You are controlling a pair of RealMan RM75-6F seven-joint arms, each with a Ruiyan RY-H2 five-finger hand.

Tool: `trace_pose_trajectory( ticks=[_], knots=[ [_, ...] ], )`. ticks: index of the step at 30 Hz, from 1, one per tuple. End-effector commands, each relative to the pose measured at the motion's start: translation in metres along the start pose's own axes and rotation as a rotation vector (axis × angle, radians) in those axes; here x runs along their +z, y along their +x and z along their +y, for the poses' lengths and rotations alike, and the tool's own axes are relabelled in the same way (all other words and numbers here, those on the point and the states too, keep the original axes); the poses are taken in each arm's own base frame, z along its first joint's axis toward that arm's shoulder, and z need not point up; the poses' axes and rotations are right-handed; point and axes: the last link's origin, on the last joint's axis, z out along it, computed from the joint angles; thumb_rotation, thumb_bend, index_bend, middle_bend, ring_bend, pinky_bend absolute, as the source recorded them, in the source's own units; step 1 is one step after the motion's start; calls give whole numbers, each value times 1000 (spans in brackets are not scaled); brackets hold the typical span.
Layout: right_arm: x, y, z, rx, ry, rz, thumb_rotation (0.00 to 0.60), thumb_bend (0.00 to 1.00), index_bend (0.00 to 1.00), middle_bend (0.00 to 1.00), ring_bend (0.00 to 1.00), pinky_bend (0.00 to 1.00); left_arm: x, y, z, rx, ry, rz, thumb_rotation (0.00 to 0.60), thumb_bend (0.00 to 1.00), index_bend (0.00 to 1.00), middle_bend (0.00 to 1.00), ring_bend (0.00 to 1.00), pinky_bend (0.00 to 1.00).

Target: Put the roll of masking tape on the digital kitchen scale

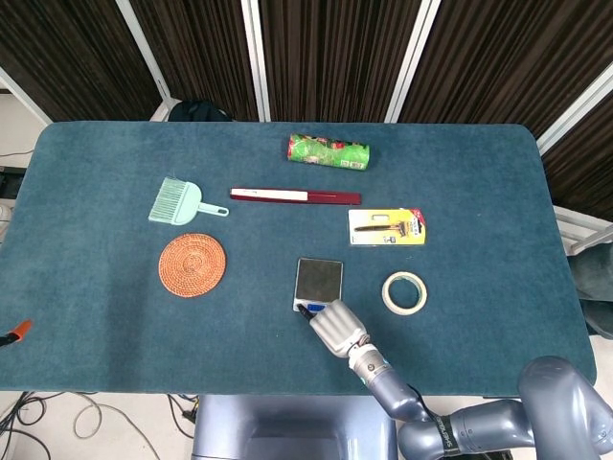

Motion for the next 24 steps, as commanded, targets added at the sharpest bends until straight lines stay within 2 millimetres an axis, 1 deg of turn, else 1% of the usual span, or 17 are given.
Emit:
trace_pose_trajectory(
  ticks=[1,2,3,5,7,8,10,11,12,13,14,16,17,24],
  knots=[
    [-1,11,4,35,-16,48,600,958,164,787,764,660,0,0,0,-1,0,2,600,0,0,0,0,0],
    [-2,14,5,50,-20,60,600,958,147,769,744,650,0,0,0,-1,0,2,600,0,0,0,0,0],
    [-3,18,7,68,-25,75,600,958,120,724,703,627,0,0,0,-1,0,2,600,0,0,0,0,0],
    [-5,24,11,92,-34,95,600,915,75,604,616,528,0,0,0,-1,-1,1,600,0,0,0,0,0],
    [-8,30,16,123,-43,114,600,790,32,440,486,385,0,0,0,-1,-1,1,600,0,0,0,0,0],
    [-9,34,20,145,-50,124,600,743,21,386,439,372,0,0,0,-1,-1,0,600,0,0,0,0,0],
    [-12,39,26,174,-61,136,600,607,3,234,301,404,0,0,0,0,-2,1,600,0,0,0,0,0],
    [-14,41,29,191,-67,142,600,565,1,190,255,421,-1,0,0,1,-2,1,600,0,0,0,0,0],
    [-16,43,33,203,-71,143,600,516,0,134,189,447,-1,0,1,1,-2,1,600,0,0,0,0,0],
    [-17,44,37,212,-78,143,600,480,0,88,129,439,-1,0,1,1,-2,0,600,0,0,0,0,0],
    [-18,45,41,217,-82,139,600,461,0,58,89,351,-1,0,1,1,-3,0,600,0,0,0,0,0],
    [-21,45,50,225,-97,128,600,444,0,18,41,134,-1,0,1,2,-2,1,600,0,0,0,0,0],
    [-22,44,55,227,-105,121,600,440,0,10,33,79,-1,0,1,3,-2,2,600,0,0,0,0,0],
    [-33,33,86,236,-164,62,600,419,0,0,13,30,-2,0,1,6,2,4,600,0,0,0,0,0]
  ],
)
